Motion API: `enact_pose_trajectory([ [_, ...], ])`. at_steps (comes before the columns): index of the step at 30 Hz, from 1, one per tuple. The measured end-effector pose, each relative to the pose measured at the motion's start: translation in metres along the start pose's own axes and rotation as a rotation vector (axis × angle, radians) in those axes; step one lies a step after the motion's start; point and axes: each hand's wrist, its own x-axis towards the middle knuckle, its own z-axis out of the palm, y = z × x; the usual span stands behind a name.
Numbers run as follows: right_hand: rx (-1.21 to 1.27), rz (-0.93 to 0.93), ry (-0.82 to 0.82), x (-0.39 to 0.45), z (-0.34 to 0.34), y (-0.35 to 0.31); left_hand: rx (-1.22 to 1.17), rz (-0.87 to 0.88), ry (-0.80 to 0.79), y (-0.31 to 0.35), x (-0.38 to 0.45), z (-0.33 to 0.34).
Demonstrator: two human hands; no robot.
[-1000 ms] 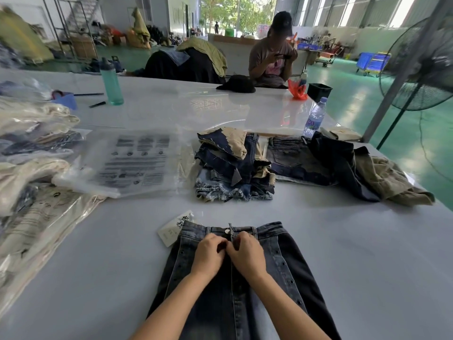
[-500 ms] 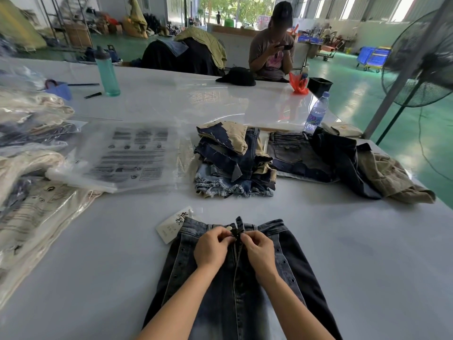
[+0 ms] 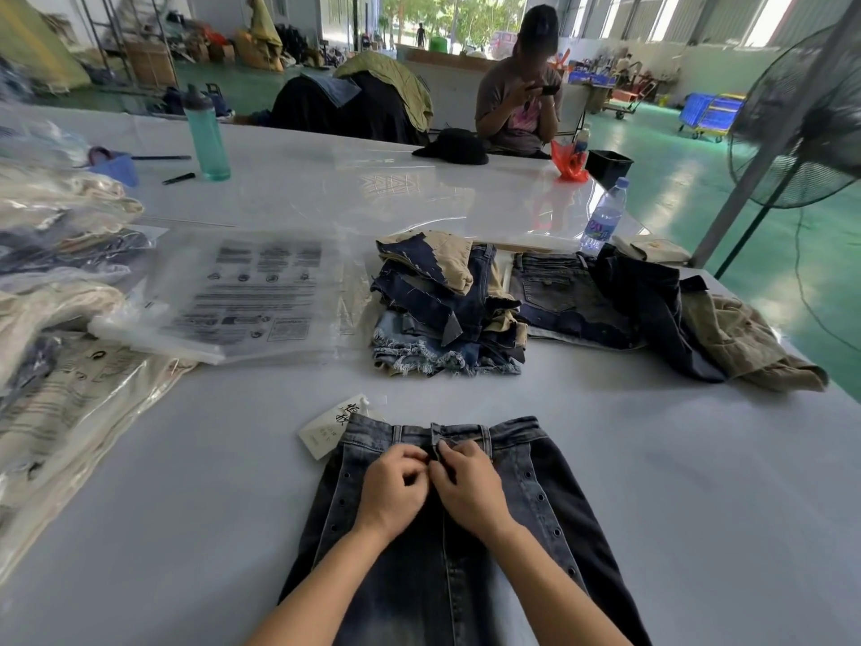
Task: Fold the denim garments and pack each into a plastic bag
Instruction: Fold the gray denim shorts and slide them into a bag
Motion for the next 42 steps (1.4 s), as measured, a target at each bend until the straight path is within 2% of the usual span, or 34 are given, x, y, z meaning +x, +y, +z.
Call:
enact_pose_trajectory([
  [2,-0.255,-0.068,-0.04,-0.002,0.002,0.001,-0.083,-0.125,0.135,0.002,0.004,-0.002],
  [3,-0.342,-0.085,-0.04,-0.004,0.003,0.002,-0.069,-0.124,0.122,0.002,0.006,-0.001],
  [7,-0.425,-0.102,-0.114,-0.007,0.006,0.003,0.237,0.038,-0.213,-0.002,0.008,0.005],
  [10,-0.209,-0.03,-0.152,0.001,-0.009,0.008,0.446,0.156,-0.302,-0.005,0.014,-0.005],
  [12,-0.22,0.003,-0.044,-0.004,-0.022,0.023,0.709,0.232,-0.34,-0.013,0.011,-0.019],
  [14,-0.375,0.121,0.114,-0.02,-0.031,0.048,0.853,0.196,-0.375,-0.022,0.003,-0.034],
  [15,-0.391,0.242,0.168,-0.03,-0.037,0.062,0.843,0.179,-0.325,-0.024,-0.002,-0.041],
  [17,-0.314,0.477,0.226,-0.048,-0.047,0.08,0.715,0.078,-0.083,-0.02,-0.01,-0.053],
  [18,-0.275,0.552,0.244,-0.054,-0.05,0.086,0.639,-0.018,0.043,-0.018,-0.011,-0.058],
  [19,-0.252,0.58,0.259,-0.058,-0.052,0.087,0.563,-0.108,0.094,-0.017,-0.012,-0.062],
  [21,-0.17,0.548,0.247,-0.061,-0.055,0.085,0.518,-0.155,0.007,-0.016,-0.019,-0.062],
  [23,-0.089,0.443,0.236,-0.057,-0.059,0.079,0.643,-0.091,-0.143,-0.016,-0.026,-0.054],
  [27,-0.281,0.249,0.201,-0.039,-0.072,0.075,0.946,-0.188,-0.26,0.009,-0.018,-0.048],
  [28,-0.303,0.251,0.197,-0.035,-0.075,0.073,1.065,-0.167,-0.272,0.022,-0.014,-0.048],
  [30,-0.267,0.334,0.186,-0.032,-0.08,0.069,1.11,0.055,-0.241,0.036,-0.011,-0.044],
  [31,-0.235,0.394,0.17,-0.036,-0.083,0.07,1.013,0.211,-0.288,0.038,-0.013,-0.041],
  [33,-0.238,0.492,0.094,-0.051,-0.088,0.08,0.84,0.433,-0.519,0.034,-0.027,-0.033],
  [35,-0.292,0.555,0.005,-0.077,-0.096,0.101,0.808,0.389,-0.678,0.021,-0.041,-0.026],
  [37,-0.273,0.607,-0.09,-0.099,-0.108,0.124,0.804,0.294,-0.678,0.009,-0.05,-0.019],
  [40,-0.205,0.609,-0.289,-0.113,-0.126,0.137,0.813,0.262,-0.651,0.004,-0.056,-0.012],
  [42,-0.068,0.557,-0.323,-0.111,-0.138,0.132,0.846,0.248,-0.632,0.005,-0.054,-0.01],
])
